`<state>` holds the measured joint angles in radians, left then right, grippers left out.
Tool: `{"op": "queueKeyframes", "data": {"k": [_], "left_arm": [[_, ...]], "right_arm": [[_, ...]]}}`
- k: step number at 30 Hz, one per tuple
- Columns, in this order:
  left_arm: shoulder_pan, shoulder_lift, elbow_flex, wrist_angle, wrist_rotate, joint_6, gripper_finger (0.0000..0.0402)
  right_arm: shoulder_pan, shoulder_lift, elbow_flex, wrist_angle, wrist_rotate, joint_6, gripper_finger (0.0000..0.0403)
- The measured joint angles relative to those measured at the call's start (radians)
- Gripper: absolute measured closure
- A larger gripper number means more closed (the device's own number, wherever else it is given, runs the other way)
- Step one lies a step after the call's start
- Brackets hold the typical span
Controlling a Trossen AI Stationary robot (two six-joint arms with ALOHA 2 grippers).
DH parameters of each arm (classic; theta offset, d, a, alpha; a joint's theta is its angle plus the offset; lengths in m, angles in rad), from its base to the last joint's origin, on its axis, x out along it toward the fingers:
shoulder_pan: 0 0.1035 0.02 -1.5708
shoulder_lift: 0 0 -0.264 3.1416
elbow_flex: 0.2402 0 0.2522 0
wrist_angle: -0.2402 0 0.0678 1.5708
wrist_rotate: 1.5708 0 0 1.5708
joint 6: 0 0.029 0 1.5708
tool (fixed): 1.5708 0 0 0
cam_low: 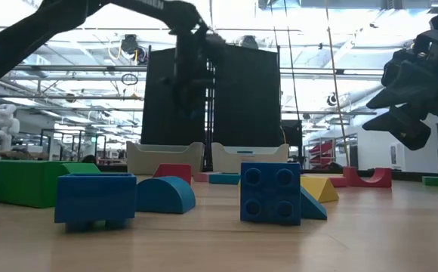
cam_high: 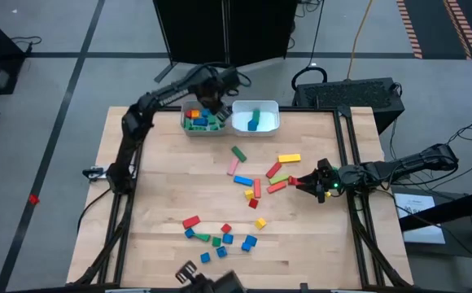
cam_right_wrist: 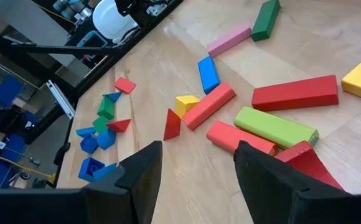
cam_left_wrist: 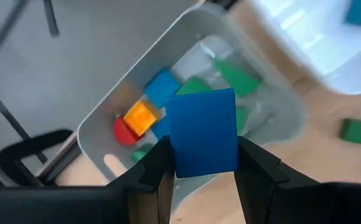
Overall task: Sort blocks by size
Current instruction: Put the blue square block into the gray bin, then put the green rectangular block into the white bin
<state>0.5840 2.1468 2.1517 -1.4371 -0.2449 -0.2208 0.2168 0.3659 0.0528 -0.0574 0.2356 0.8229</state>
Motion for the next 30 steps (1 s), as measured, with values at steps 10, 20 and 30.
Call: {"op": "queueKeyframes", "data": {"k": [10, 20, 30], "left_arm": [[0.008, 0.0, -0.167, 0.042, 0.041, 0.103, 0.0207], [-0.027, -0.01, -0.162, 0.047, 0.084, 0.204, 0.0132], [-0.285, -0.091, -0.158, 0.313, 0.246, 0.622, 0.013]], "right_arm": [[0.0, 0.011, 0.0, -0.001, 0.0, -0.004, 0.0209], [0.0, 0.01, 0.0, 0.0, 0.0, -0.022, 0.0209], [0.0, 0.011, 0.0, 0.0, 0.0, -0.023, 0.0209]]}}
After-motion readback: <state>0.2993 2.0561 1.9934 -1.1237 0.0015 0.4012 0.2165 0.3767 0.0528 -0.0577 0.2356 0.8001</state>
